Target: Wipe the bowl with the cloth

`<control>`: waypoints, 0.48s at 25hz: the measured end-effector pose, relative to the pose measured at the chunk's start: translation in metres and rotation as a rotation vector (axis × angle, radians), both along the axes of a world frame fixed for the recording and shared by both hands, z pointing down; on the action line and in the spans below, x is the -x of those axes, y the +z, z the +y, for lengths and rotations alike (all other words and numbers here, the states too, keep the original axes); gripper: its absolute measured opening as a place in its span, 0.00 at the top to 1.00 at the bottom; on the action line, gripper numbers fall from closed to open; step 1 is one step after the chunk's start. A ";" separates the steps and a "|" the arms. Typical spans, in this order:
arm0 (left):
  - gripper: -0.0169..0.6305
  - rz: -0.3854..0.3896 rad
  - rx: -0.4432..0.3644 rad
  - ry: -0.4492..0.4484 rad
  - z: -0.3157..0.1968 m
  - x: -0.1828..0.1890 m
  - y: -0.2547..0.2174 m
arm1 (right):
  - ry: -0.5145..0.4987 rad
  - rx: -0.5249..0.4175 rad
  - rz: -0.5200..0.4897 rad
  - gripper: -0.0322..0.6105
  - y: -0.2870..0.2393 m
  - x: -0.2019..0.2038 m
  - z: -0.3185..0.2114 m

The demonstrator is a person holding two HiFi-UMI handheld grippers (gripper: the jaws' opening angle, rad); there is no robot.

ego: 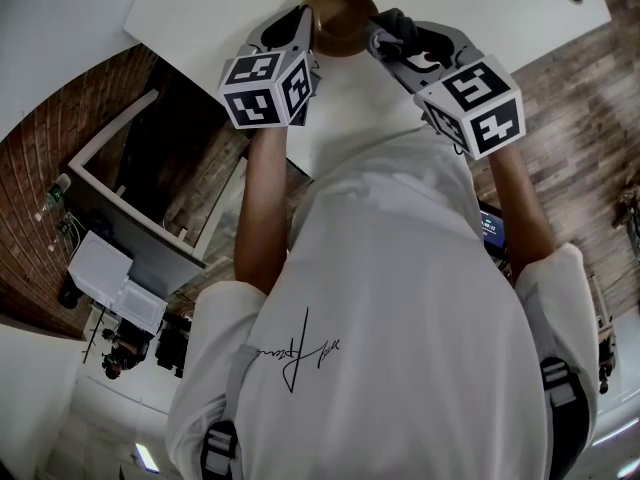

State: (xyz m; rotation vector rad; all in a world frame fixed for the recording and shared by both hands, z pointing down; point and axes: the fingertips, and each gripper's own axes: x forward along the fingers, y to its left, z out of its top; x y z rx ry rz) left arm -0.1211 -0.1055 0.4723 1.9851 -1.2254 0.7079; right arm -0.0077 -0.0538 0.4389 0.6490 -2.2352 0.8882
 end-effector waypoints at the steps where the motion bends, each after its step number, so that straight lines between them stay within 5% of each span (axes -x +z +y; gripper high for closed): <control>1: 0.92 0.001 0.000 0.000 0.000 0.000 0.000 | 0.000 0.001 0.000 0.67 0.000 0.000 -0.001; 12: 0.92 0.002 0.000 0.003 -0.001 -0.003 0.000 | -0.012 -0.016 0.011 0.67 0.001 -0.005 -0.013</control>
